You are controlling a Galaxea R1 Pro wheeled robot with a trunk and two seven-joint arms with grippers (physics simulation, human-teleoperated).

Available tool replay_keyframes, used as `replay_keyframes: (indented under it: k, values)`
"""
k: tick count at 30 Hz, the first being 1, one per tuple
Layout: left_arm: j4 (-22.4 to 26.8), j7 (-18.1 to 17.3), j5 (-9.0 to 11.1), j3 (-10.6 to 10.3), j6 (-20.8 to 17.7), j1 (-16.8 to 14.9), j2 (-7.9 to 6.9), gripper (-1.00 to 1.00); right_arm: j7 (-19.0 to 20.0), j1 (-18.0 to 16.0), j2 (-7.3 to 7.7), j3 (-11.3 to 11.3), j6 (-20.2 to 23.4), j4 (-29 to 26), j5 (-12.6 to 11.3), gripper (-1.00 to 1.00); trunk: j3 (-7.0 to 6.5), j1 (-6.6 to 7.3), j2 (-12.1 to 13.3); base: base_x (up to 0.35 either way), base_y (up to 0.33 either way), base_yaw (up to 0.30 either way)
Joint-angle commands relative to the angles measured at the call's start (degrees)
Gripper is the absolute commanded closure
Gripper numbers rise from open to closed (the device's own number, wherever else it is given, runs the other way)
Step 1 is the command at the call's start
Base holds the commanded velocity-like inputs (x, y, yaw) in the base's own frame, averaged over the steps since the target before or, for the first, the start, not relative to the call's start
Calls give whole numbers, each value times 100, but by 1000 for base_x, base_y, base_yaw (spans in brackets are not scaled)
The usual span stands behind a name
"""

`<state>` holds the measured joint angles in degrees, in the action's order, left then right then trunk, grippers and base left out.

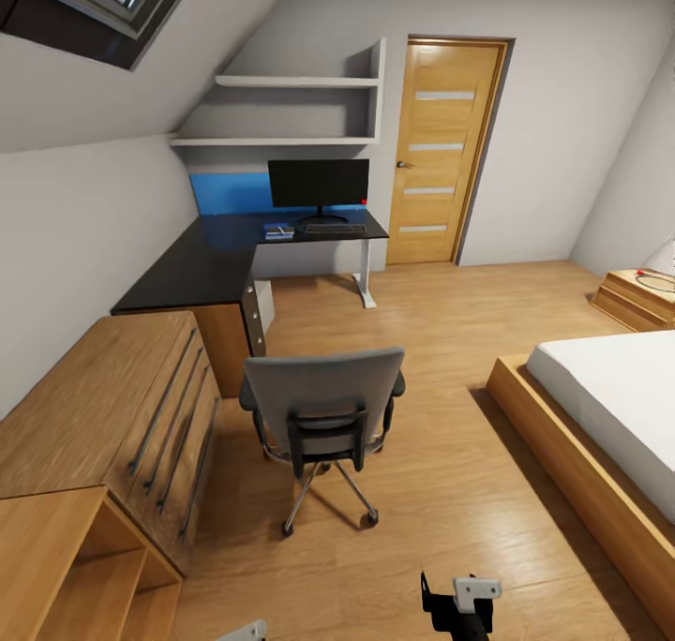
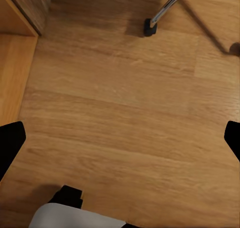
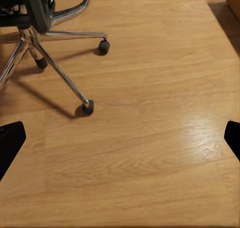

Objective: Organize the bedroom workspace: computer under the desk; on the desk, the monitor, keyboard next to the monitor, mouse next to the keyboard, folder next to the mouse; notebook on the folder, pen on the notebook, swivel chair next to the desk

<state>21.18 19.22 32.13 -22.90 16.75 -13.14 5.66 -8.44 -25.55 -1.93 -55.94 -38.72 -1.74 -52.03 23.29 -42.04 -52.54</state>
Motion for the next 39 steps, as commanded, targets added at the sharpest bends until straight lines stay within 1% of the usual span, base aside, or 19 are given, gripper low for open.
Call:
replay_keyframes:
  k: [1,14,18,19,20,22,23,24,25,26,27,29,30,31,33,34,36,38,39]
  values:
    - [0,39,42,-49,26,-5,-3,-100,-53,-3,-1,-48,-2,-2,-1,-100,21,-22,-46,-62,0,0]
    - [0,46,39,-47,30,-5,-3,-100,-53,-3,1,-49,8,-2,7,-100,246,-308,-567,-12,0,0]
    - [59,46,55,-69,-30,-10,-3,-100,-47,-3,4,-53,1,-18,27,-100,318,-395,-728,0,0,0]
    - [155,51,59,-71,-86,-59,-3,-100,-47,-3,1,-53,14,-38,31,-100,336,-417,-768,0,0,0]
    - [327,58,66,-72,-273,-208,-3,-100,-54,-7,-14,-51,33,-102,35,-100,354,-439,-808,0,0,0]
    - [423,63,66,-73,-456,-324,-3,-100,-57,-13,-30,-47,48,-194,36,-100,390,-483,-888,0,0,0]
    - [506,80,65,-74,-649,-461,-3,-100,-62,-22,-38,-44,77,-316,37,-100,408,-505,-928,0,0,0]
    - [545,98,65,-74,-740,-536,-3,-100,-63,-27,-41,-43,100,-379,37,-100,426,-527,-969,0,0,0]
    - [628,166,65,-74,-902,-699,0,-100,-69,-52,-46,-40,175,-504,36,-100,444,-549,-1009,0,0,0]
    - [719,277,65,-74,-1040,-862,2,-100,-79,-125,-50,-37,301,-611,37,-100,462,-571,-1049,0,0,0]
    - [811,426,65,-74,-1176,-1024,3,-100,-94,-280,-55,-35,521,-694,39,-100,480,-593,-1089,0,0,0]
    - [918,654,65,-74,-1437,-1278,4,-100,-111,-653,-69,-32,1073,-783,42,-100,516,-637,-1169,0,0,0]
    - [933,685,67,-74,-1490,-1326,5,-100,-113,-741,-75,-32,1209,-797,42,-100,534,-659,-1209,0,0,0]
    - [955,726,71,-74,-1568,-1394,5,-100,-117,-900,-83,-32,1439,-818,43,-100,552,-681,-1249,0,0,0]
    - [948,766,92,-70,-1642,-1477,12,-100,-115,-1160,-93,-31,1737,-836,43,-100,588,-725,-1329,0,0,0]
    - [777,772,100,-55,-1644,-1500,10,-100,-115,-1239,-98,-34,1818,-819,43,-100,605,-747,-1370,0,0,0]
    - [591,774,96,-56,-1589,-1508,8,-100,-114,-1266,-102,-51,1825,-786,46,-100,641,-791,-1450,0,0,0]
    - [411,776,91,-51,-1280,-1514,0,-100,-94,-1287,-100,-75,1670,-738,62,-100,677,-835,-1530,0,0,0]
    - [396,776,91,-51,-1243,-1515,-1,-100,-91,-1289,-100,-77,1636,-735,64,-100,695,-857,-1570,0,0,0]
